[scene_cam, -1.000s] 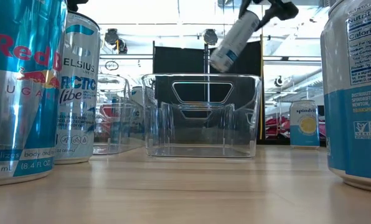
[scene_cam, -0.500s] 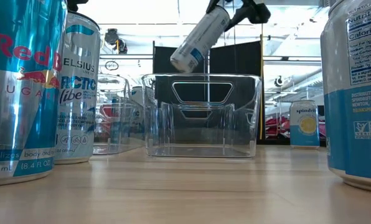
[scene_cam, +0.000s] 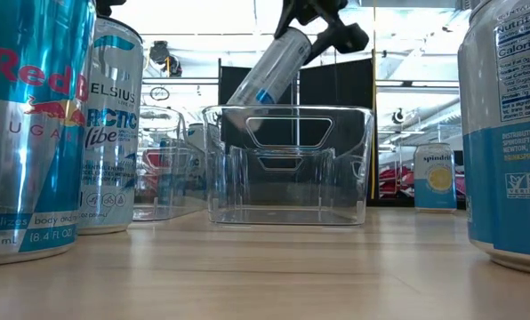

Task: Sort soda cans
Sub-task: Put the top right white-blue soda can into the middle transparent bin

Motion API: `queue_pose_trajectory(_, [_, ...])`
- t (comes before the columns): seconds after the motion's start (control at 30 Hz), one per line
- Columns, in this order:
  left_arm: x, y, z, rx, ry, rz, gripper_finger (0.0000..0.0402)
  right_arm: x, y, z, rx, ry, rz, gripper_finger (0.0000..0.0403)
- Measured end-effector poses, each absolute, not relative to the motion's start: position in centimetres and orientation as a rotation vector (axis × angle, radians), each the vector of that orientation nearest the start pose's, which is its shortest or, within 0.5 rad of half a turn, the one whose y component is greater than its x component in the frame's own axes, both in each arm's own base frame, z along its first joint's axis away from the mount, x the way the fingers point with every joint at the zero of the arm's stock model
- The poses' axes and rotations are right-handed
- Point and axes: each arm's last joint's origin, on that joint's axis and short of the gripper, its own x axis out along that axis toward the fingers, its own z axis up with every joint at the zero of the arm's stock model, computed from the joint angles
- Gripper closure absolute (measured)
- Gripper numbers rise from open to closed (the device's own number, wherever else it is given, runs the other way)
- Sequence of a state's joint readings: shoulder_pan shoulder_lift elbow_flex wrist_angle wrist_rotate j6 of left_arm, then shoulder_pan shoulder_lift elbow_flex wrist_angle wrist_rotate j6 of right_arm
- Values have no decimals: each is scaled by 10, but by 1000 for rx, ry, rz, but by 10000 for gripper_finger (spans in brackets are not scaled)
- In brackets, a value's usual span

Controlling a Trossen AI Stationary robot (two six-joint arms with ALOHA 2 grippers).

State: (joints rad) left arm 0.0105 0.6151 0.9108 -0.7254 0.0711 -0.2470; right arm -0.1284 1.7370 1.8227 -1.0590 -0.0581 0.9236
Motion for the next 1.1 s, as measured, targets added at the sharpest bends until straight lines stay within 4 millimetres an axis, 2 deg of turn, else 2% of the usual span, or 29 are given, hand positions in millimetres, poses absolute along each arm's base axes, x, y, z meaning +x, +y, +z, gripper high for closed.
queue_pose_trajectory(0.27, [109, -1, 344, -261, 435, -6, 274, 374, -48, 374, 866, 1001, -581, 155])
queue_pose_trajectory(0.4, [109, -1, 344, -261, 436, -6, 274, 386, -50, 372, 831, 1057, -633, 155])
queue_pose_trajectory(0.7, [109, -1, 344, -261, 437, -6, 274, 412, -54, 333, 804, 1181, -697, 152])
queue_pose_trajectory(1.0, [107, -1, 341, -269, 475, 1, 274, 428, -56, 314, 814, 1169, -709, 150])
queue_pose_trajectory(1.1, [107, -1, 340, -270, 483, 0, 274, 436, -57, 301, 808, 1182, -711, 150])
